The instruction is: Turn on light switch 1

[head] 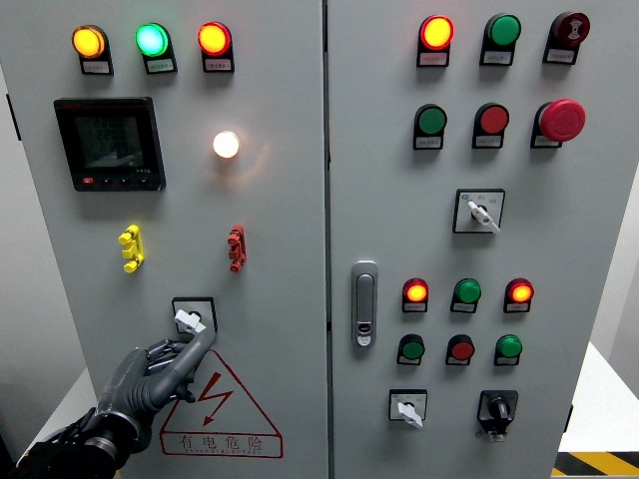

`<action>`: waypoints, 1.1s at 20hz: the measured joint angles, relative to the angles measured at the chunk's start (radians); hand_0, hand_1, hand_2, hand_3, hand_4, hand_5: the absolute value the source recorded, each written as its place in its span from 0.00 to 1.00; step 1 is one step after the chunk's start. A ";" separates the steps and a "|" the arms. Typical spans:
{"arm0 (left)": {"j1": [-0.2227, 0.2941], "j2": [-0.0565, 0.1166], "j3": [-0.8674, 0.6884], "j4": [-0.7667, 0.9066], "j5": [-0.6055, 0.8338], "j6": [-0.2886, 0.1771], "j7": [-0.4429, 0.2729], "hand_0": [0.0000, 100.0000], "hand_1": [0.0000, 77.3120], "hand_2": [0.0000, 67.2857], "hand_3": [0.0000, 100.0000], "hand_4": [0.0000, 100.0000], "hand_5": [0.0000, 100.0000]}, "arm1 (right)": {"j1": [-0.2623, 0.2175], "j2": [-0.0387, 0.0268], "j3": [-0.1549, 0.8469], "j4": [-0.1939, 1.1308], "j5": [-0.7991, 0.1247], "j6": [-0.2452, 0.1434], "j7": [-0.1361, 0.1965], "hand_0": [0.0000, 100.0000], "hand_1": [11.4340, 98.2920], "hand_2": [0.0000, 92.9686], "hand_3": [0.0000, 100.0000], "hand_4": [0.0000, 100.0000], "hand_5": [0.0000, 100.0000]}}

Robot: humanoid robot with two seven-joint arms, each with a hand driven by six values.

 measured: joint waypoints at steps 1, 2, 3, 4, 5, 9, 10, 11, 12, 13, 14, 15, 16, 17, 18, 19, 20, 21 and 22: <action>0.012 0.003 0.007 -0.006 -0.001 0.000 -0.016 0.00 0.71 0.78 0.86 1.00 0.64 | 0.000 0.0001 0.000 0.000 0.000 0.000 0.000 0.00 0.10 0.00 0.20 0.19 0.10; 0.022 0.008 0.013 -0.010 -0.001 -0.001 -0.036 0.00 0.71 0.78 0.85 1.00 0.61 | 0.000 0.0002 0.000 0.000 0.000 0.000 0.000 0.00 0.10 0.00 0.20 0.19 0.10; 0.030 0.015 0.017 -0.013 -0.003 0.000 -0.057 0.00 0.70 0.77 0.85 1.00 0.60 | 0.000 0.0002 0.000 0.000 0.000 0.000 0.000 0.00 0.10 0.00 0.20 0.19 0.10; 0.041 0.024 0.020 -0.014 -0.012 0.000 -0.076 0.00 0.69 0.77 0.84 1.00 0.57 | 0.000 0.0002 0.000 0.000 0.000 0.000 0.000 0.00 0.10 0.00 0.20 0.19 0.10; 0.053 0.033 0.022 -0.015 -0.032 0.001 -0.096 0.00 0.69 0.76 0.83 0.99 0.55 | 0.000 0.0002 0.000 0.000 0.000 0.000 0.000 0.00 0.10 0.00 0.20 0.19 0.10; 0.123 0.052 0.034 -0.012 -0.169 0.001 -0.195 0.00 0.69 0.75 0.82 0.93 0.50 | 0.000 0.0003 0.000 0.000 0.000 0.000 0.000 0.00 0.10 0.00 0.20 0.19 0.10; 0.148 0.054 0.036 -0.005 -0.198 -0.001 -0.231 0.00 0.69 0.74 0.81 0.91 0.50 | 0.000 0.0003 0.000 0.000 0.000 0.000 0.000 0.00 0.10 0.00 0.20 0.19 0.10; 0.175 0.058 0.039 0.003 -0.219 -0.005 -0.270 0.00 0.69 0.71 0.79 0.89 0.50 | 0.000 0.0003 0.000 0.000 0.000 0.000 0.000 0.00 0.10 0.00 0.20 0.19 0.10; 0.202 0.065 0.047 0.018 -0.232 -0.015 -0.308 0.00 0.69 0.70 0.78 0.88 0.50 | 0.000 0.0002 0.000 0.000 0.000 0.000 0.000 0.00 0.10 0.00 0.20 0.19 0.10; 0.227 0.074 0.059 0.033 -0.240 -0.028 -0.344 0.00 0.68 0.66 0.75 0.85 0.50 | 0.000 0.0002 0.000 0.000 0.000 0.000 0.000 0.00 0.10 0.00 0.20 0.19 0.10; 0.255 0.082 0.074 0.046 -0.244 -0.040 -0.379 0.00 0.67 0.58 0.68 0.80 0.51 | 0.000 0.0000 0.000 0.000 0.000 0.000 0.000 0.00 0.10 0.00 0.20 0.19 0.10; 0.288 0.094 0.094 0.056 -0.247 -0.047 -0.411 0.00 0.66 0.57 0.63 0.76 0.51 | 0.000 -0.0001 0.000 0.000 0.000 0.000 0.000 0.00 0.10 0.00 0.20 0.19 0.10; 0.321 0.108 0.122 0.070 -0.253 -0.050 -0.440 0.00 0.65 0.53 0.54 0.69 0.51 | 0.000 -0.0005 0.000 0.000 0.000 0.000 0.000 0.00 0.10 0.00 0.20 0.19 0.10; 0.348 0.122 0.153 0.094 -0.265 -0.052 -0.465 0.00 0.62 0.51 0.46 0.64 0.52 | 0.000 -0.0005 0.000 0.000 0.000 0.000 0.000 0.00 0.10 0.00 0.20 0.19 0.10; 0.370 0.130 0.181 0.129 -0.286 -0.052 -0.488 0.00 0.60 0.49 0.43 0.62 0.52 | 0.000 -0.0005 0.000 0.000 0.000 0.000 0.000 0.00 0.10 0.00 0.20 0.19 0.10; 0.393 0.134 0.211 0.172 -0.311 -0.051 -0.508 0.00 0.58 0.47 0.40 0.60 0.53 | 0.000 -0.0005 0.000 0.000 0.000 0.000 0.000 0.00 0.10 0.00 0.20 0.19 0.10; 0.412 0.136 0.241 0.219 -0.335 -0.049 -0.528 0.00 0.55 0.46 0.40 0.60 0.53 | 0.000 -0.0004 0.000 0.000 0.000 0.000 0.000 0.00 0.10 0.00 0.20 0.19 0.10; 0.428 0.137 0.272 0.278 -0.359 -0.047 -0.552 0.00 0.54 0.45 0.40 0.59 0.54 | 0.000 -0.0003 0.000 0.000 0.000 -0.001 0.000 0.00 0.10 0.00 0.20 0.19 0.10; 0.437 0.138 0.301 0.343 -0.383 -0.045 -0.581 0.00 0.52 0.45 0.39 0.59 0.54 | 0.000 -0.0001 0.000 0.000 0.000 -0.001 0.000 0.00 0.10 0.00 0.20 0.19 0.10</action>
